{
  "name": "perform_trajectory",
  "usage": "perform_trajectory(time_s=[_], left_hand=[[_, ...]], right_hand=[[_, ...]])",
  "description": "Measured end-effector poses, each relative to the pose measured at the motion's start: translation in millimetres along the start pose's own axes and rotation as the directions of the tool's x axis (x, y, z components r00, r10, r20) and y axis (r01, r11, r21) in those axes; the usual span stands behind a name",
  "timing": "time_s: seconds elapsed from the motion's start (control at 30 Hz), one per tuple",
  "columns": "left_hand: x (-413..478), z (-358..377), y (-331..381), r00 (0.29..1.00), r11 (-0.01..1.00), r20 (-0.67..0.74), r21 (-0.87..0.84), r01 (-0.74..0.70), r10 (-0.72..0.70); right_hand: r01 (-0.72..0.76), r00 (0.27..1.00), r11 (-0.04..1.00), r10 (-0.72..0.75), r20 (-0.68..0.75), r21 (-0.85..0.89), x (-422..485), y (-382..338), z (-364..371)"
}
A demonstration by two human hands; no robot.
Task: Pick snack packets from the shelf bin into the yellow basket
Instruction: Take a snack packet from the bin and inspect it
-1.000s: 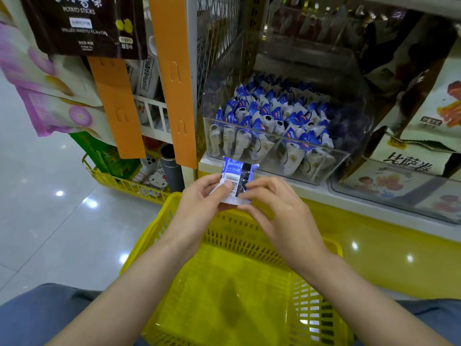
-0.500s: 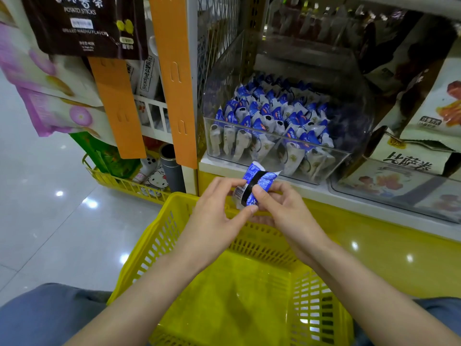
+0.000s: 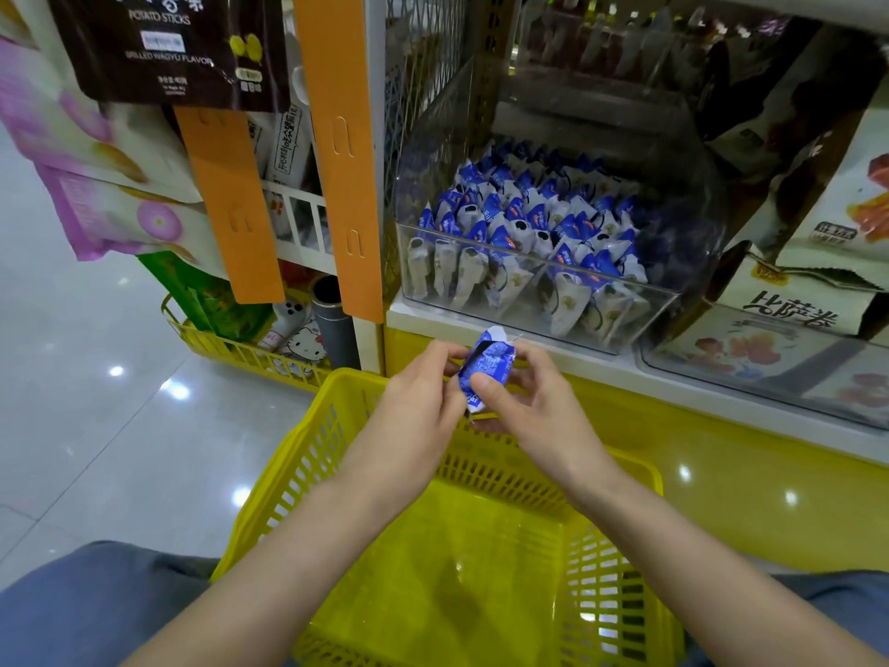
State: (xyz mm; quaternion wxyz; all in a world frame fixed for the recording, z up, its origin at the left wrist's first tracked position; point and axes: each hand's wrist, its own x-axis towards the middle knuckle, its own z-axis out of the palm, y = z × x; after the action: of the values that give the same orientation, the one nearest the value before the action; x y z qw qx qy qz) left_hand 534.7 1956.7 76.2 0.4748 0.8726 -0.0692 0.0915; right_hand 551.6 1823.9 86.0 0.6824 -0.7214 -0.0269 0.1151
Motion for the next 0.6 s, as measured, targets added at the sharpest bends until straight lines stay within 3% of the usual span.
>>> perform_trajectory(time_s=[0.2,0.37,0.6], left_hand=[[0.2,-5.0,2.8,0.998,0.972,-0.024,0.228,-0.058,0.065],[1.8,-6.0,4.0,0.999,0.955,0.020,0.294,-0.044,0.040],[0.6,-6.4,7.8,0.991,0.934,-0.002,0.335,-0.122,0.130]], right_hand=[[0.020,0.997,0.992,-0.010,0.080,-0.127,-0.1,3.0,-1.9],[0.036,0.993,0.977,-0.011,0.117,-0.212,0.5,5.2,-3.2],[0.135,0.979,0.913,-0.062,0.196,-0.386,-1.6,4.6,-4.4]])
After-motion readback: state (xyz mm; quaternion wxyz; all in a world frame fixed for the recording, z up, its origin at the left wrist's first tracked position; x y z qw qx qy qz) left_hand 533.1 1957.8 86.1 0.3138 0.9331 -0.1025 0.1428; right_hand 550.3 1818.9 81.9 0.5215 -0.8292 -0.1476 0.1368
